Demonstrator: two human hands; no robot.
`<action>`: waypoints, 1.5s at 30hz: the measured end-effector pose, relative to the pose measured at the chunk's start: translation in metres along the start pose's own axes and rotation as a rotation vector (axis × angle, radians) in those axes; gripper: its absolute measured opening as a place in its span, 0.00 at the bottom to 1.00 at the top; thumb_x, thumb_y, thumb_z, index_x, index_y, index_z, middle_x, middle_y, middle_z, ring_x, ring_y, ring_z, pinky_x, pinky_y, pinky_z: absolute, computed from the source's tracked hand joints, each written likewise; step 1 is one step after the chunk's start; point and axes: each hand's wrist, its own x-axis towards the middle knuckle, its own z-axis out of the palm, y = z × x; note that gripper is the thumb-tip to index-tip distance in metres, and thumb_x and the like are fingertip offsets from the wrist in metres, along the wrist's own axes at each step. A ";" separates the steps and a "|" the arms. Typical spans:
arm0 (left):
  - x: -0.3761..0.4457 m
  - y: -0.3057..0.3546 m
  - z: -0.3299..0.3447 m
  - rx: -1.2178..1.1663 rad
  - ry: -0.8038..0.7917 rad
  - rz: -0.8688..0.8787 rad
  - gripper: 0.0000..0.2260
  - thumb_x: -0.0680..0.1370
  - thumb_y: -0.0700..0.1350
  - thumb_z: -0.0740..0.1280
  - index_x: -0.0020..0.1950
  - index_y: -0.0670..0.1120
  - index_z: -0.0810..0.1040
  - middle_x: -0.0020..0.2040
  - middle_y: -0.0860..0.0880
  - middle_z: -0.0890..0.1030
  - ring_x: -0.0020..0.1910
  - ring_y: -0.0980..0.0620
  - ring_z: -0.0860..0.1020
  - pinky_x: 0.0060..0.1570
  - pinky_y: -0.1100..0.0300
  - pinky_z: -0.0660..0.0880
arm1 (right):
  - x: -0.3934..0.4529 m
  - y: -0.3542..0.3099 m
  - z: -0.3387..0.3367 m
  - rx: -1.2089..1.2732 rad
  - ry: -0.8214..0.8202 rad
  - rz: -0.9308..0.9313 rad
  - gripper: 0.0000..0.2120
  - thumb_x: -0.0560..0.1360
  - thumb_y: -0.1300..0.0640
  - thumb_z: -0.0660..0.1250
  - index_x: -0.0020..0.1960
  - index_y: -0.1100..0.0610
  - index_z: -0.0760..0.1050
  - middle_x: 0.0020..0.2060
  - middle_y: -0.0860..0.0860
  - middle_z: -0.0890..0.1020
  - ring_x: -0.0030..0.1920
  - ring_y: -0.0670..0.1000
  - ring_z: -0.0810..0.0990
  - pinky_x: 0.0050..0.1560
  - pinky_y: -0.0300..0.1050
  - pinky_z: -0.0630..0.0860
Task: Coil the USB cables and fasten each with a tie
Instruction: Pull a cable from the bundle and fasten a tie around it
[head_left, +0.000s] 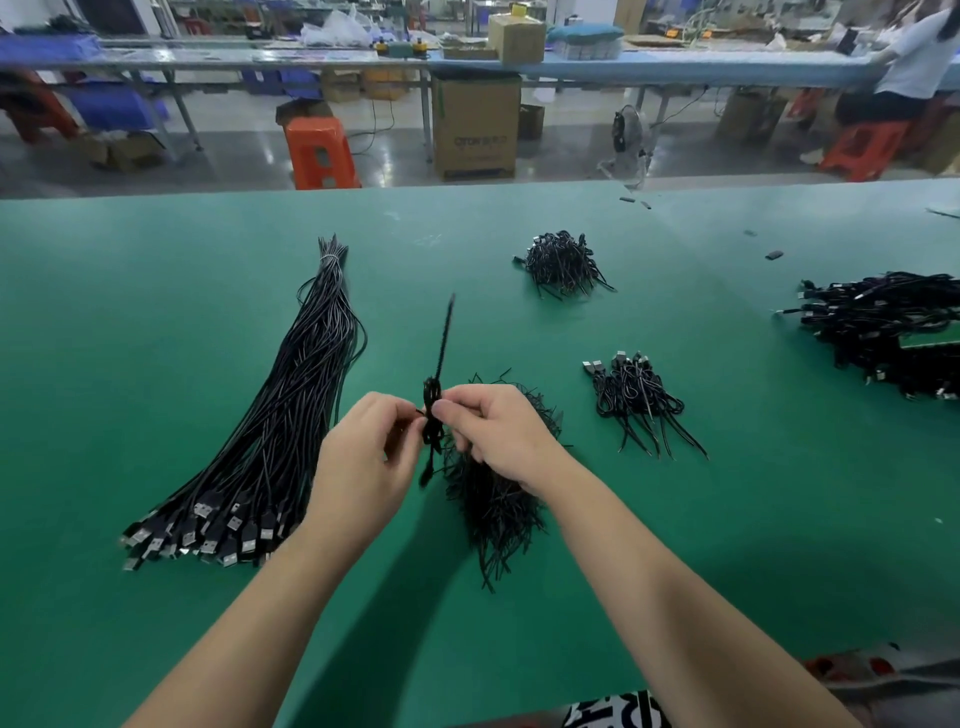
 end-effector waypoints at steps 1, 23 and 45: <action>0.000 0.000 0.000 0.075 0.008 0.108 0.03 0.79 0.39 0.69 0.45 0.42 0.79 0.40 0.50 0.78 0.35 0.51 0.76 0.35 0.60 0.73 | 0.000 -0.001 0.000 0.027 -0.009 0.030 0.06 0.80 0.51 0.68 0.46 0.46 0.83 0.26 0.45 0.77 0.27 0.44 0.71 0.34 0.40 0.70; 0.000 -0.012 0.000 0.222 -0.059 0.326 0.02 0.77 0.34 0.68 0.46 0.39 0.80 0.43 0.44 0.79 0.34 0.44 0.77 0.33 0.51 0.76 | 0.001 0.002 0.001 0.144 -0.116 0.133 0.12 0.82 0.52 0.66 0.42 0.49 0.83 0.27 0.41 0.79 0.27 0.45 0.73 0.35 0.41 0.75; -0.007 -0.022 -0.003 0.115 0.025 0.260 0.08 0.79 0.46 0.69 0.48 0.42 0.82 0.45 0.48 0.77 0.33 0.49 0.76 0.31 0.54 0.76 | -0.010 -0.001 -0.006 0.311 -0.338 0.143 0.12 0.83 0.63 0.62 0.52 0.51 0.83 0.41 0.43 0.84 0.42 0.41 0.80 0.46 0.35 0.77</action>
